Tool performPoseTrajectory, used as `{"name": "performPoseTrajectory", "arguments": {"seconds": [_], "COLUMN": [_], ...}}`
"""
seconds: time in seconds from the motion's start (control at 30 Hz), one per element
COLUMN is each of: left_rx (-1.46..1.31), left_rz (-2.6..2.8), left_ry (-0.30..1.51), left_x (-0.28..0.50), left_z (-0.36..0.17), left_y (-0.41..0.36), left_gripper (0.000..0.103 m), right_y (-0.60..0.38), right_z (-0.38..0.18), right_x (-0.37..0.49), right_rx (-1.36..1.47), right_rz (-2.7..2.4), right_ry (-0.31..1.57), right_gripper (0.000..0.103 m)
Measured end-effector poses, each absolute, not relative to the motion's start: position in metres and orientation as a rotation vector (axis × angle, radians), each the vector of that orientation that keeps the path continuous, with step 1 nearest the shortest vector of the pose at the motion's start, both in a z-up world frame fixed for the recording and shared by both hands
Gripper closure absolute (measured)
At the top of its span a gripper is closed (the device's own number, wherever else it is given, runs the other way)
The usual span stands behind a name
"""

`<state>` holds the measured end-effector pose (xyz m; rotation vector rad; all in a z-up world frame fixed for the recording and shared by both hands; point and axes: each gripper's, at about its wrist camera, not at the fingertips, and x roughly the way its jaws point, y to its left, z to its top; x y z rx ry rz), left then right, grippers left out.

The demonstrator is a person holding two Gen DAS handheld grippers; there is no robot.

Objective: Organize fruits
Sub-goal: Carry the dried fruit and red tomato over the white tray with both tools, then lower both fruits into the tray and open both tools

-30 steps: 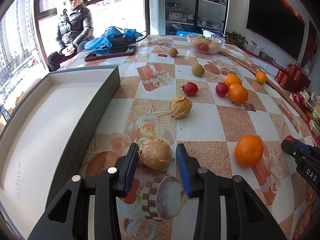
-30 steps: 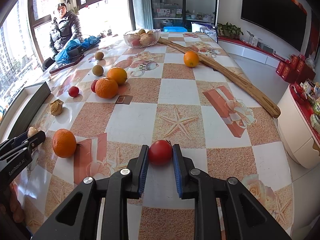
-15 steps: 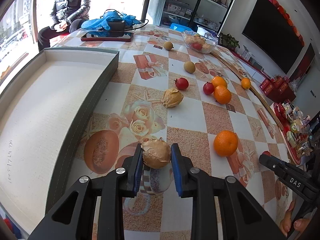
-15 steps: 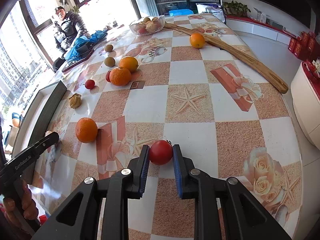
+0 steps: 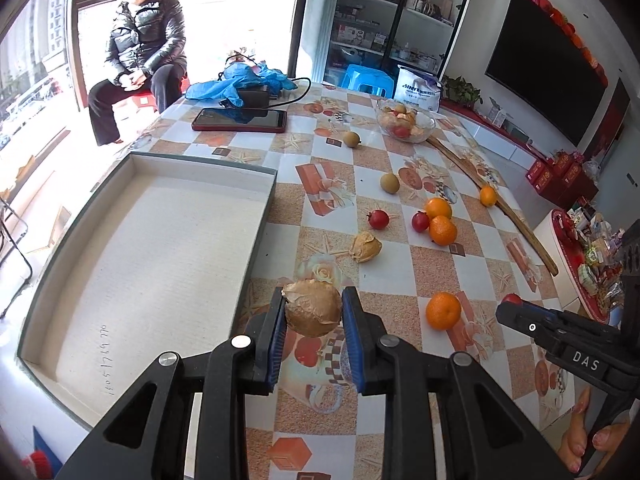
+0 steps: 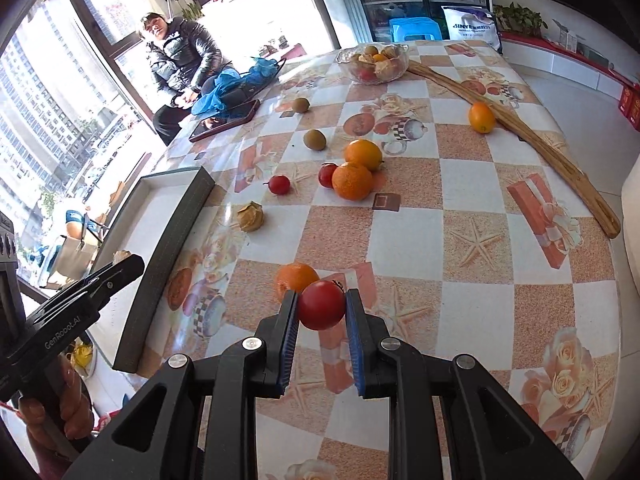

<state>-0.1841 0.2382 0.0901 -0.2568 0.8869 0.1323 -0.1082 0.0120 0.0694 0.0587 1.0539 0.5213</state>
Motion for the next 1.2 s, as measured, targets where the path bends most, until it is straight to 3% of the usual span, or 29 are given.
{"name": "performPoseTrajectory", "arguments": {"seconds": [0.5,1.07,1.17,1.2], "left_rx": [-0.354,-0.343,-0.331,-0.327], "left_rz": [0.421,0.494,0.504,0.508], "left_ry": [0.949,1.019,1.016,1.010], "left_x": [-0.202,-0.199,-0.199,-0.200], "left_z": [0.066,0.025,0.023,0.023], "left_y": [0.362,0.386,0.384,0.383], "left_gripper": [0.073,0.073,0.058,0.042], "right_y": [0.170,0.272,0.274,0.275], "right_z": [0.073,0.044,0.039,0.037], "right_x": [-0.098,-0.102,-0.103,-0.104], "right_rx": [-0.119,-0.159,-0.167,-0.173], "right_rz": [0.759,0.855,0.865,0.866], "right_ry": [1.115,1.192,1.212,1.219], "right_gripper": [0.079,0.079,0.079,0.077]}}
